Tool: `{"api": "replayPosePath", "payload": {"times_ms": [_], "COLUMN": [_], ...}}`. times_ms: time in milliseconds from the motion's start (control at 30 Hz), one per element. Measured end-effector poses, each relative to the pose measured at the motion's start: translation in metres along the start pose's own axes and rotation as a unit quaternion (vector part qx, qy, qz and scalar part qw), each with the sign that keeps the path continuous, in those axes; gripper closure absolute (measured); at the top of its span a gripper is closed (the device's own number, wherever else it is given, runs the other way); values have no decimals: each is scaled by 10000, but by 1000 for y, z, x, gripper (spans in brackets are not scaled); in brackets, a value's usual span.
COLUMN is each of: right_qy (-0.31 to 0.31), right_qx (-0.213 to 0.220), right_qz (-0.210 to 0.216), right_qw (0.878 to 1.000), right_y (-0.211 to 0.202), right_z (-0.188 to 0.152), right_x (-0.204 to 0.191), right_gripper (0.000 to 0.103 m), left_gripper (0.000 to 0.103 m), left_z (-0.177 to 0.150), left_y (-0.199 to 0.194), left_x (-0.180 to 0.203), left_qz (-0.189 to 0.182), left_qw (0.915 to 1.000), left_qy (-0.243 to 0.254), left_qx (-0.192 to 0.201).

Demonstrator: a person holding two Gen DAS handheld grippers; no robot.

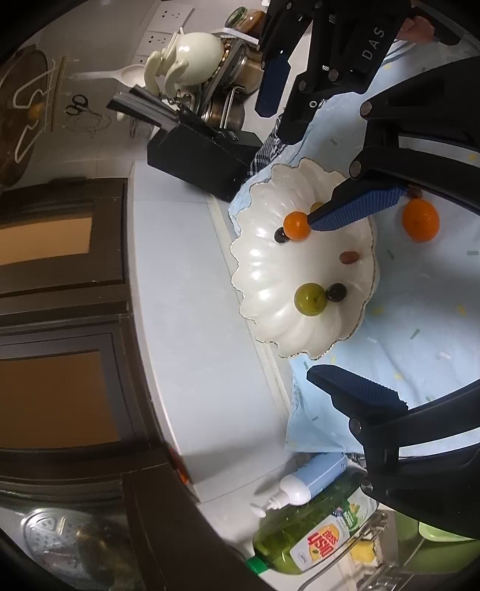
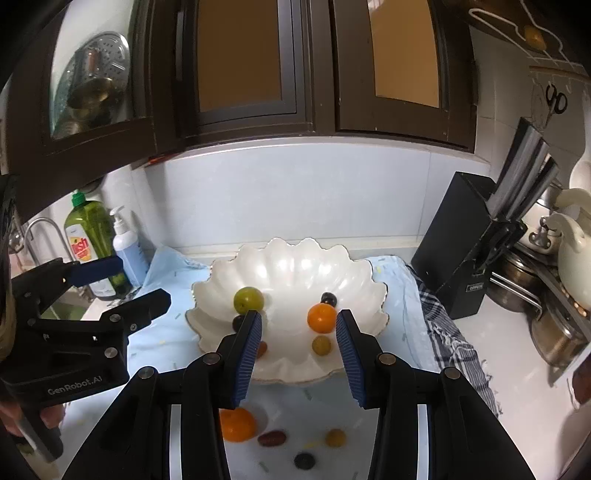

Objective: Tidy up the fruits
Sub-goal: 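Raise both open tools from the bowl back over the cloth, then grasp the large orange with the left gripper while the right grasps a black plum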

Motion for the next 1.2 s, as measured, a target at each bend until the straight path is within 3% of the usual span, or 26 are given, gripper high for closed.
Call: {"api": "replayPosePath", "payload": {"times_ms": [600, 1200], "right_qy": [-189, -73], "right_qx": [112, -247], "right_qz": [44, -55], "right_qw": [9997, 9997], "right_y": [-50, -43], "right_z": [-38, -89], "right_x": [-14, -5], "right_gripper": [60, 60], "left_gripper": [25, 24], "left_z": [-40, -79], "left_y": [-44, -30], "left_x": [25, 48], "left_qz": [-389, -762], "left_qw": [9991, 9966], "left_qy": [166, 307], "left_qx": [85, -91]}}
Point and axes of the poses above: each gripper's, at about its wrist camera, not at the fingertips, and y roughly the way its jaws point, x to its right, z to its top, the point moved 6 cm from there along y, roughly the way its jaws point, and after that the axes turned 3 degrees about -z, right-handed, at the moved point
